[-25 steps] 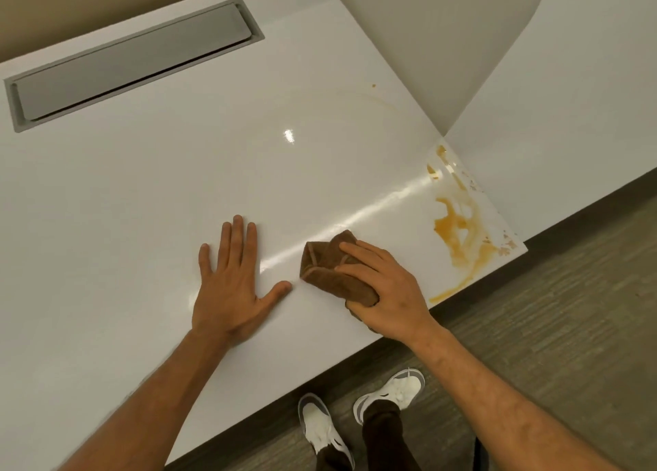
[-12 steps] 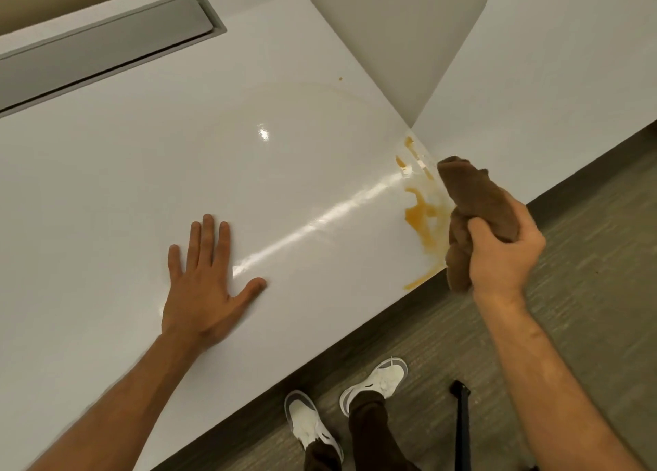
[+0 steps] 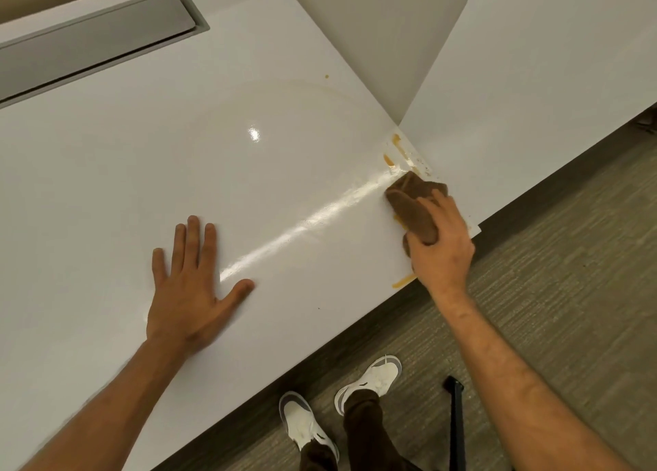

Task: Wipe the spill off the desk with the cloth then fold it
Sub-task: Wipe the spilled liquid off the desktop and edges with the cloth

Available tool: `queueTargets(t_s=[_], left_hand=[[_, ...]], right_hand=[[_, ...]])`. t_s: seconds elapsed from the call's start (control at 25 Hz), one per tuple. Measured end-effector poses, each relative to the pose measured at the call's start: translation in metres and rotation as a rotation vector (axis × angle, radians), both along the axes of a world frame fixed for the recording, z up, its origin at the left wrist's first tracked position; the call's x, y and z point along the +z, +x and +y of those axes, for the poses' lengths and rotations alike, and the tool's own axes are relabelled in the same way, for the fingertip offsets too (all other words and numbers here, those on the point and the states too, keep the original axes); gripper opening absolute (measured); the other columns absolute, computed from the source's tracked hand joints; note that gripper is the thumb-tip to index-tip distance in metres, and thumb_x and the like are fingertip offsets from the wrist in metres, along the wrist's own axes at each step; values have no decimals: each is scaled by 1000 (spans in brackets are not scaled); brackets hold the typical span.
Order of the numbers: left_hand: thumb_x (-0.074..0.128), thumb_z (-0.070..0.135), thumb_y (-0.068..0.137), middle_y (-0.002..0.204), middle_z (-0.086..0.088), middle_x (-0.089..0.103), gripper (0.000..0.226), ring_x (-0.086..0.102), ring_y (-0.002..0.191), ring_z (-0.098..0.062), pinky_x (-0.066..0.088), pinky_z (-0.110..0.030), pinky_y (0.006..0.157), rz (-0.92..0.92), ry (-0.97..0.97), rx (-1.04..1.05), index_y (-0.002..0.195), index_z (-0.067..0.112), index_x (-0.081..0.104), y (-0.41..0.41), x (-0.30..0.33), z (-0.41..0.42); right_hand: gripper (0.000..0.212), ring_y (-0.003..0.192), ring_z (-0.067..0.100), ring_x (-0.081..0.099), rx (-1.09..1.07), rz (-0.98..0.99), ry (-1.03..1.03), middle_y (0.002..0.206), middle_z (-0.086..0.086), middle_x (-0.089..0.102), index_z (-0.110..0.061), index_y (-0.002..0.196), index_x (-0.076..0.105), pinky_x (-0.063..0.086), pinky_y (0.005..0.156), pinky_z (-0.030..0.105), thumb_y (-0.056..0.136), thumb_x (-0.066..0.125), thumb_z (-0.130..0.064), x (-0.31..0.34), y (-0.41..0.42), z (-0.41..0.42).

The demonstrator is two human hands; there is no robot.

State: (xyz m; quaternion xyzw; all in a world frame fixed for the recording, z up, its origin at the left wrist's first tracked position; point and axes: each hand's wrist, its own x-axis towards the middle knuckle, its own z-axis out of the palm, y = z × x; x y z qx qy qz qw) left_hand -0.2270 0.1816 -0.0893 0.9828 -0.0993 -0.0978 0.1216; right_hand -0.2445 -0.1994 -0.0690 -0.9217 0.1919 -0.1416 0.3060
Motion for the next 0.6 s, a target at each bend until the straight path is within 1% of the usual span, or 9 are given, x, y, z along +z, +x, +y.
queueTargets(t_s=[0.08,0.2,0.28,0.36,0.44,0.48,0.52,0.56,0.6], left_hand=[[22,85,92,175,4,-20,101,-19,161,-16,-1,-57,129,3,7,1,167,25,-11,0,0,-1],[22,85,92,175,3,-20,101,-18,161,-17,0,-57,130,2,12,5,167,25,-9,0,1,0],[22,85,92,175,3,-19,101,-18,161,-17,0,-58,129,-2,17,5,167,25,-9,0,0,0],[22,84,92,175,3,-19,100,-17,162,-17,1,-58,129,-5,20,5,167,25,-9,0,-1,0],[23,84,93,175,4,-20,100,-17,162,-18,0,-58,129,-2,18,-1,167,26,-10,1,-2,0],[23,84,93,175,4,-20,100,-17,162,-18,0,-58,129,-1,18,-5,167,26,-11,2,-2,0],[23,84,93,175,3,-20,100,-17,162,-18,-1,-58,129,-1,17,-5,167,27,-11,2,-2,0],[23,84,92,175,3,-20,100,-17,162,-18,-1,-58,129,-1,17,-5,166,27,-11,2,-2,1],[23,84,92,175,4,-20,100,-17,162,-18,0,-57,129,-2,18,-5,167,27,-11,2,-2,1]], right_hand=[[57,141,33,47,43,35,-87,149,9,55,-18,134,62,49,107,57,80,81,-15,-6,2,18],[58,144,34,43,73,43,-132,150,10,54,-18,136,61,48,108,57,82,81,-26,-10,-3,47],[64,145,33,41,110,67,-138,151,10,52,-19,137,58,46,110,54,80,83,-33,-10,-8,66],[63,146,33,40,151,96,-102,152,9,50,-21,137,58,46,110,56,80,81,-32,-7,-10,87],[53,145,32,42,214,73,-49,150,8,54,-21,133,63,46,111,54,82,78,-27,-5,-13,108],[47,143,30,45,250,35,3,148,6,57,-20,129,67,46,111,49,84,78,-23,-2,-15,118],[42,139,26,51,272,-3,105,145,4,60,-19,126,70,47,109,44,85,78,-18,3,-15,124],[40,129,21,59,263,-30,277,139,1,64,-20,122,72,53,103,40,84,78,-11,9,-14,124],[42,113,17,68,196,-27,510,130,-3,70,-24,120,73,59,91,36,83,75,-3,18,-12,119]])
